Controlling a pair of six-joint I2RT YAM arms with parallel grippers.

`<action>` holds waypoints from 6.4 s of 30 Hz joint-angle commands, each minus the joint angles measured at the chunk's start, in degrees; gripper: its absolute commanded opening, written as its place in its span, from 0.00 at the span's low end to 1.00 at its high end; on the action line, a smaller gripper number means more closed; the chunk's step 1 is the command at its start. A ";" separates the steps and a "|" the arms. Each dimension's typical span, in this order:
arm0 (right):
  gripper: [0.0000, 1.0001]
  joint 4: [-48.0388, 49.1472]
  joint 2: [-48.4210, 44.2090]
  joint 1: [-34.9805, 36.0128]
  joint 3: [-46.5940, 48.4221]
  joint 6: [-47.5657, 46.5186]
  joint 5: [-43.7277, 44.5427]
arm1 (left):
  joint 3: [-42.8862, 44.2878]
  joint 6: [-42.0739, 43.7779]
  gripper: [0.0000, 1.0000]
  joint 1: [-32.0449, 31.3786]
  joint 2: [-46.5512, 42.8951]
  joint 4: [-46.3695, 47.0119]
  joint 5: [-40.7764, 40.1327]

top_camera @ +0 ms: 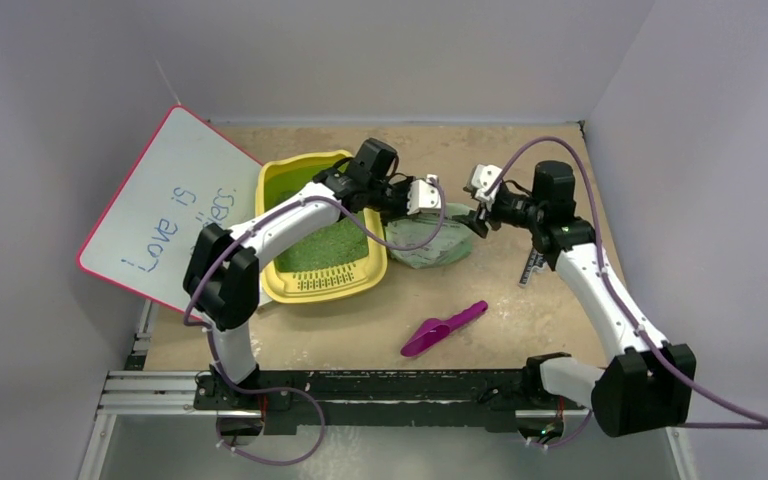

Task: Fill the litter box with clean litter
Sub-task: Close the cat litter bag at the center of the board, then pick up the clamp at the center of the board.

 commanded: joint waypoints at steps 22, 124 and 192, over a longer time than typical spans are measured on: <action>0.63 3.86 0.09 4.00 -4.06 -12.45 10.50 | 12.21 -3.11 0.00 5.06 3.60 -14.03 6.96; 0.29 -2.92 8.55 -3.03 3.80 5.94 -5.46 | 15.34 -1.93 0.00 6.38 8.73 -19.98 4.24; 0.24 -5.37 21.70 -31.69 -5.51 69.19 32.28 | 15.17 -9.19 0.45 6.55 7.40 -11.11 12.67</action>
